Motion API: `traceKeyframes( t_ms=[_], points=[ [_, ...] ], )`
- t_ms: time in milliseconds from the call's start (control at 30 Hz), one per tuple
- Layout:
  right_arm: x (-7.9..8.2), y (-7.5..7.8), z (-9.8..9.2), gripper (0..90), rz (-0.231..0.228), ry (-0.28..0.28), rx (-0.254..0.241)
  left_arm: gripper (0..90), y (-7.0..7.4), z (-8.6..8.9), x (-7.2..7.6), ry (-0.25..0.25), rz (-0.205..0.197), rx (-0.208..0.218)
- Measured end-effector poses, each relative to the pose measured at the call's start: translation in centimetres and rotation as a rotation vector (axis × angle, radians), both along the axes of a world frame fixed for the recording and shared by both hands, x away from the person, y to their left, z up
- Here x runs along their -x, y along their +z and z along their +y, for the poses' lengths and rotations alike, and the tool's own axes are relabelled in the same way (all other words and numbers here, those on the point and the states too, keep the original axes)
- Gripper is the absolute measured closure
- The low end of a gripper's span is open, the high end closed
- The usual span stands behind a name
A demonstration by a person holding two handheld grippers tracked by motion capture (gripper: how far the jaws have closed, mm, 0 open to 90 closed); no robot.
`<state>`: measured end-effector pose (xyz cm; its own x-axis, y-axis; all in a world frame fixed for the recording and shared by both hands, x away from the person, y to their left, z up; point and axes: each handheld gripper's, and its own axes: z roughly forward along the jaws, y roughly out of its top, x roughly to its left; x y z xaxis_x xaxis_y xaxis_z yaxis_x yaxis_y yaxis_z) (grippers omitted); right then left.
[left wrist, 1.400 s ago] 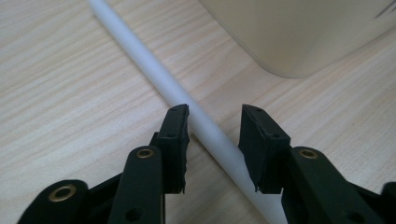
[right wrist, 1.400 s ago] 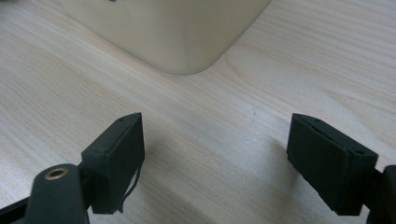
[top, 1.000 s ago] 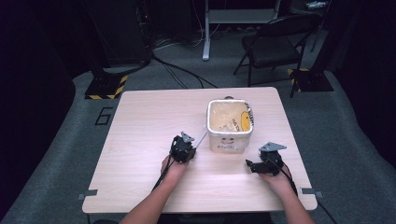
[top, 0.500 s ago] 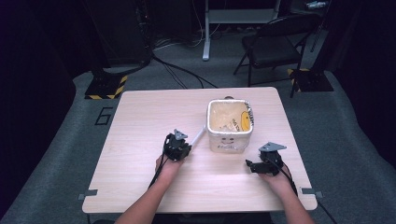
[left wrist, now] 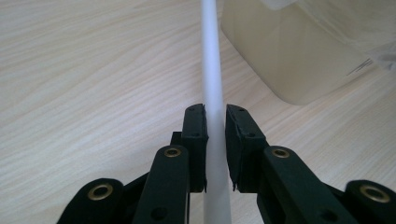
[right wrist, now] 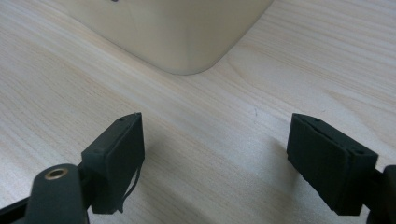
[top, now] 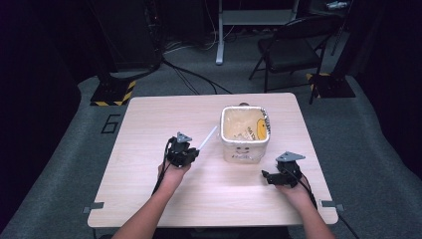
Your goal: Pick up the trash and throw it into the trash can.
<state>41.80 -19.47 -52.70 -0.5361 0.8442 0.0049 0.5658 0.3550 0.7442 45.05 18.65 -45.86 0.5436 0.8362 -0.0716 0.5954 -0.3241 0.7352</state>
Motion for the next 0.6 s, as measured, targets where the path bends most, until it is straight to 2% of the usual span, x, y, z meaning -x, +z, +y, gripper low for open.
traceKeyframes(
  t_ms=[67, 200, 367, 467, 600],
  points=[
    [0.0, 0.0, 0.0, 18.5, -0.001, -0.001, 0.000, 78.1, 0.4, 0.2, 0.0, -0.006, 0.003, 0.000],
    [0.0, 0.0, 0.0, 18.5, 0.000, -0.001, 0.000, 78.1, 1.1, 0.6, -0.1, -0.012, 0.003, 0.027],
    [0.0, 0.0, 0.0, 18.5, 0.002, 0.000, -0.003, 78.1, 2.0, 1.2, -0.3, -0.025, 0.001, 0.026],
    [0.0, 0.0, 0.0, 18.5, 0.000, 0.000, 0.000, 78.1, 2.4, 1.5, -0.4, -0.021, -0.003, 0.041],
    [0.0, 0.0, 0.0, 18.5, 0.000, -0.001, 0.000, 78.1, 3.4, 1.9, -0.5, -0.040, -0.010, 0.045]
  ],
)
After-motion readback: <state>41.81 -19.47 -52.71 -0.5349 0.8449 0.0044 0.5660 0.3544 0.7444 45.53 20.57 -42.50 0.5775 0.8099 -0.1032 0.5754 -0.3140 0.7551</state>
